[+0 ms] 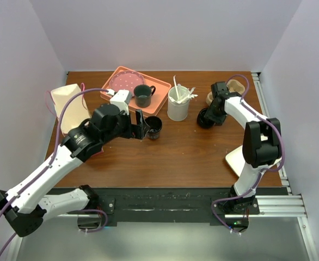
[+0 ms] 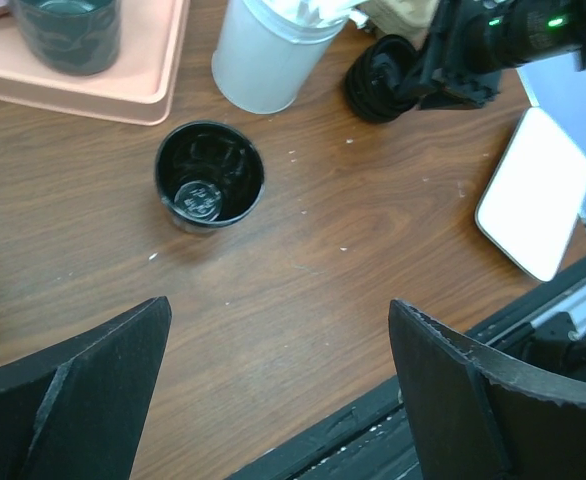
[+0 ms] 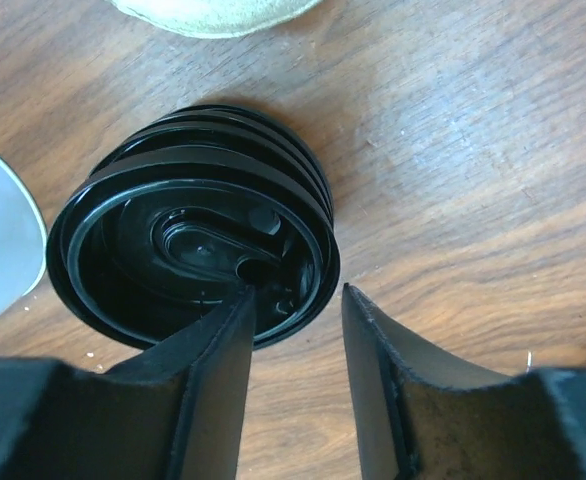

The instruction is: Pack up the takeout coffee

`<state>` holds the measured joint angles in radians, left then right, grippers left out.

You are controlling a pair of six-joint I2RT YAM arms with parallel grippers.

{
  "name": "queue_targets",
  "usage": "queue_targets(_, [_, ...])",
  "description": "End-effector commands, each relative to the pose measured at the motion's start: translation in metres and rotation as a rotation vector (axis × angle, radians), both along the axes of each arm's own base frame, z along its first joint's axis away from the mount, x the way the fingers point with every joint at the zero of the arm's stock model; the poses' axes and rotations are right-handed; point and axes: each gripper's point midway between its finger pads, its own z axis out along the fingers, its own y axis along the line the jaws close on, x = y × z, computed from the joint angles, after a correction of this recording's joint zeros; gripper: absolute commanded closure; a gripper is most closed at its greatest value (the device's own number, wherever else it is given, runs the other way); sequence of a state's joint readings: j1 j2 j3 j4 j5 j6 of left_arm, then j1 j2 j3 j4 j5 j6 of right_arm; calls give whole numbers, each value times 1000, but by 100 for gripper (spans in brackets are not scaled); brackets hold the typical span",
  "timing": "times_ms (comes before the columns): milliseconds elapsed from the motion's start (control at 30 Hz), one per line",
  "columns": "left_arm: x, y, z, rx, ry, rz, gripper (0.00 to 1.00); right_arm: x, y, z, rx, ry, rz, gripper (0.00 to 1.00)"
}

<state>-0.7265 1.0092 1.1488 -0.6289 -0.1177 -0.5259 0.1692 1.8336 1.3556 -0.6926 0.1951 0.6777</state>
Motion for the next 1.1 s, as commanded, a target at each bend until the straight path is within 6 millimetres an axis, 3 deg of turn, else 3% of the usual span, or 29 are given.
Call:
queue_targets(0, [16,14,-13,117,23,82,9,8,-9,46,-34,-88,-3,49])
queue_targets(33, [19,13,-28,158,65,89,11,9,-10,54,-37,-100,-2,47])
queue_targets(167, [30,7,-61,199,179,102,24,6,-12,71,-55,-119,32,36])
queue_targets(333, [53,2,-88,217,258,119,35,2,-10,91,-55,-160,97,38])
queue_targets(433, [68,1,-94,209,272,124,42,-8,-2,102,-16,-197,139,40])
queue_targets(533, [78,-2,-101,228,270,125,43,-20,19,105,46,-229,211,42])
queue_targets(567, [80,-6,-102,226,272,111,43,-24,34,120,71,-290,260,42])
queue_targets(667, [89,-11,-111,234,275,107,46,-40,64,133,85,-345,357,43])
queue_targets(767, [95,-14,-125,251,295,110,50,-50,79,142,86,-366,396,43])
queue_targets(1067, [115,-14,-136,321,277,114,72,-56,96,156,152,-394,437,43])
